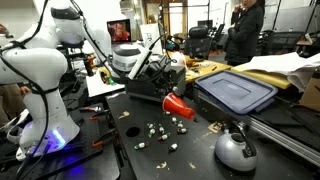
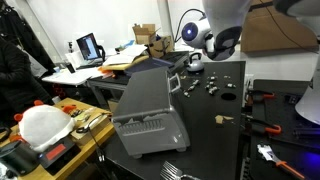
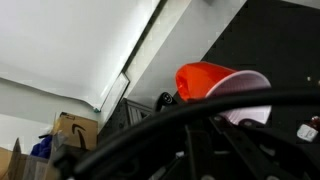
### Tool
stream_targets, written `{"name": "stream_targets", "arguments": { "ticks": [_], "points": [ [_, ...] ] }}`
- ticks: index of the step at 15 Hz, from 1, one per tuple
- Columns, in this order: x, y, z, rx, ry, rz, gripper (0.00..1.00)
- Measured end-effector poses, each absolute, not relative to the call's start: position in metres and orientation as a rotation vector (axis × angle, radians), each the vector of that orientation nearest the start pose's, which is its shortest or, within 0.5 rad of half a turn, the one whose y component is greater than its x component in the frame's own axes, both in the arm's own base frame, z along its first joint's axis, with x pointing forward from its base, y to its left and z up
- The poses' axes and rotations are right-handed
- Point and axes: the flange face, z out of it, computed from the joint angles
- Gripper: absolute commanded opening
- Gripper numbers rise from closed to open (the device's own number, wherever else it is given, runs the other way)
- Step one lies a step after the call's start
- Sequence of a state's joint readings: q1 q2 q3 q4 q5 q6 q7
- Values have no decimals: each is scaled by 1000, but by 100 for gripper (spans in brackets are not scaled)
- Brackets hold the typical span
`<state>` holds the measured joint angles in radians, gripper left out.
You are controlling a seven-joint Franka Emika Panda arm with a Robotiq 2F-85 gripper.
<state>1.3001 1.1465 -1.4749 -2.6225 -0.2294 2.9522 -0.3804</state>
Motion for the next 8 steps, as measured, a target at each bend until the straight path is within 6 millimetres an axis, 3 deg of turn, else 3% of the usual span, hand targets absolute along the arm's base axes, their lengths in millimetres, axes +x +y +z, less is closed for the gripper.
{"name": "stream_targets", "arguments": {
  "ticks": [8],
  "points": [
    [441,-149,272,2165,556,-362,1]
  ]
}}
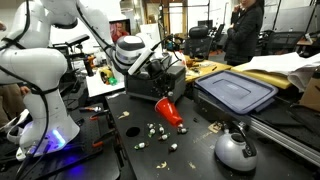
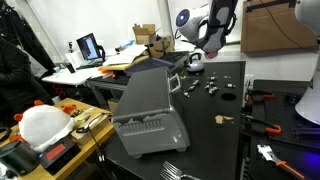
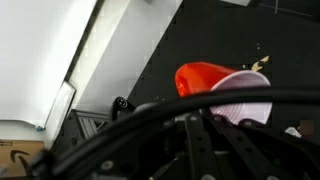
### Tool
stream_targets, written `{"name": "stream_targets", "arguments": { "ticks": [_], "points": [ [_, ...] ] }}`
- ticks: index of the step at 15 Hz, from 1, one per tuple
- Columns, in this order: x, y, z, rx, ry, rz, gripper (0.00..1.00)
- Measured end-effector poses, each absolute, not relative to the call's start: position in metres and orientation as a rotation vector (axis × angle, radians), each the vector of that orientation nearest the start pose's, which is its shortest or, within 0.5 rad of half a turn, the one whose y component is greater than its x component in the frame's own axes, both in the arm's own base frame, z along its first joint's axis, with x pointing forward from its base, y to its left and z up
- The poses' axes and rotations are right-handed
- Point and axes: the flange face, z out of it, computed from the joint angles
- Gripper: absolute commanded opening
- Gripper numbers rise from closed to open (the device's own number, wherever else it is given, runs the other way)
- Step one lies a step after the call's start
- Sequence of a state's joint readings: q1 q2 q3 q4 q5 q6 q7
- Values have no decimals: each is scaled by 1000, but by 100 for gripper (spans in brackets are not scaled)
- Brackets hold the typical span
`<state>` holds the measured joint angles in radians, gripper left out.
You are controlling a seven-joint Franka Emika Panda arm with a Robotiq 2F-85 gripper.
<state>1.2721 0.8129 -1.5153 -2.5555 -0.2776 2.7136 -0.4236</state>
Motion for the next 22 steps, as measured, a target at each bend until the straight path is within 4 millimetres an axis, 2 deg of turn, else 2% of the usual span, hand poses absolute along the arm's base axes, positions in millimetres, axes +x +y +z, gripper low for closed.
{"name": "stream_targets", "arguments": {
  "ticks": [5,11,18,22],
  "points": [
    [447,-159,286,2359,505,-398,1],
    [456,-181,307,2630,456,-384,1],
    [464,-184,311,2943,436,-336,1],
    [467,-189,313,3170,410,-166,1]
  ]
}}
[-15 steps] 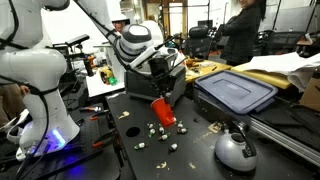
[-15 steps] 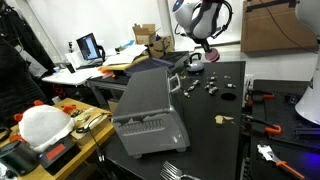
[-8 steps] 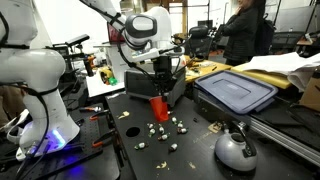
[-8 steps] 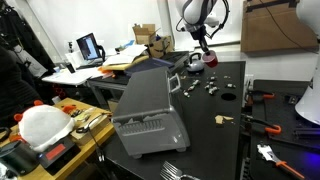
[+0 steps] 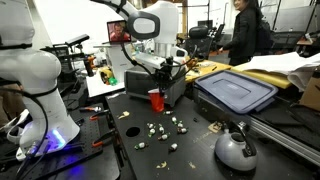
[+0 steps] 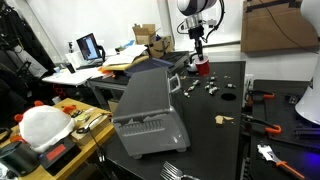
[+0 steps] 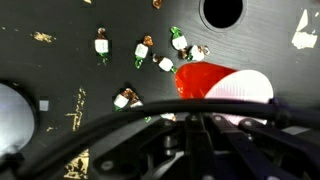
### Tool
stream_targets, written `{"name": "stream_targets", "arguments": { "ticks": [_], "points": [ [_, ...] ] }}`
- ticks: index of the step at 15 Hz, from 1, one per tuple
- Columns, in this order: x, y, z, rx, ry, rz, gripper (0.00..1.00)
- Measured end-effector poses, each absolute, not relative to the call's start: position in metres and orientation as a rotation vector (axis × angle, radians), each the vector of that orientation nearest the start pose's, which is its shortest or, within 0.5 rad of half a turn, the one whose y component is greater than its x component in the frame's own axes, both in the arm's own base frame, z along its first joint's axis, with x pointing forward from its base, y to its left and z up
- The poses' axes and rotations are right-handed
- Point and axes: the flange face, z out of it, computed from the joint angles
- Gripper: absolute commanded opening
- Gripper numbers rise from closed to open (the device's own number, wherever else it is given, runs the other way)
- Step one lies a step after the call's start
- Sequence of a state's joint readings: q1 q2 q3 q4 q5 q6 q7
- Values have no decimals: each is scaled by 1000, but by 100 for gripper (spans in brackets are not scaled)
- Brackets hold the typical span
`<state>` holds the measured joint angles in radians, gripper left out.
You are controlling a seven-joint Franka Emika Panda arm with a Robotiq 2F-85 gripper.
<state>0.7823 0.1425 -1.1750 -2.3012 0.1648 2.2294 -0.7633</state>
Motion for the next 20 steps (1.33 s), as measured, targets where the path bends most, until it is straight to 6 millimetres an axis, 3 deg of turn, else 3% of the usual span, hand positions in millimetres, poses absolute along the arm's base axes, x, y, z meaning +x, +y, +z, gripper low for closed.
{"name": "stream_targets", "arguments": {
  "ticks": [8,15,20],
  "points": [
    [498,-197,300,-2863,-325,-117,1],
    [543,-232,273,-2869,-340,-161,1],
    [559,-264,273,-2902,-358,-187,1]
  ]
}}
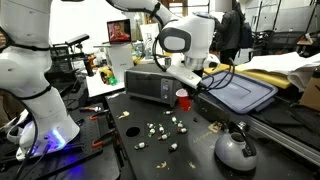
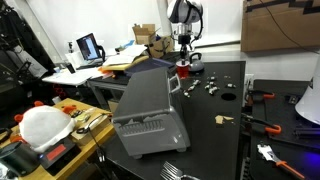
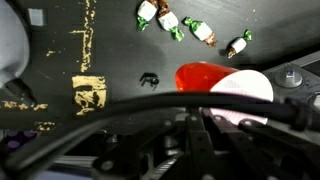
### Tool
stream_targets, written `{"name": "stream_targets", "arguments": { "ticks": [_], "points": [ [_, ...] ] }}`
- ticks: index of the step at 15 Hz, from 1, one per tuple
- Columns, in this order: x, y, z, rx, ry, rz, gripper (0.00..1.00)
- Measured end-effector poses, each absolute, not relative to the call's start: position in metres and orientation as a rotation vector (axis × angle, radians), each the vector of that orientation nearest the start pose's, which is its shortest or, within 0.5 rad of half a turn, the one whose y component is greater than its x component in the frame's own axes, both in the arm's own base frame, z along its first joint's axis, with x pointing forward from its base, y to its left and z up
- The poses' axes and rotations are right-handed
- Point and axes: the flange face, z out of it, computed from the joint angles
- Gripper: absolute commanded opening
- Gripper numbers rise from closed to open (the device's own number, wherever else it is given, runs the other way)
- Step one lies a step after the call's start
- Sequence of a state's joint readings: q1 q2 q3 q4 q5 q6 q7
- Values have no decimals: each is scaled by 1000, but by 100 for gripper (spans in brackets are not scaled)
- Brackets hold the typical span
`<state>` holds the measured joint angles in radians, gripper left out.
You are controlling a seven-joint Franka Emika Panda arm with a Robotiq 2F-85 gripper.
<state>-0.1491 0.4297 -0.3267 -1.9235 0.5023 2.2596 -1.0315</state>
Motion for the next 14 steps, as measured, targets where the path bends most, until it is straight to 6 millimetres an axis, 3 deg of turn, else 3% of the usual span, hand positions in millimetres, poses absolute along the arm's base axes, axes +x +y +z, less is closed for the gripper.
{"name": "stream_targets", "arguments": {
  "ticks": [3,14],
  "points": [
    [563,-275,274,-2936,-383,-192,1],
    [560,-282,271,-2966,-477,-151,1]
  ]
}}
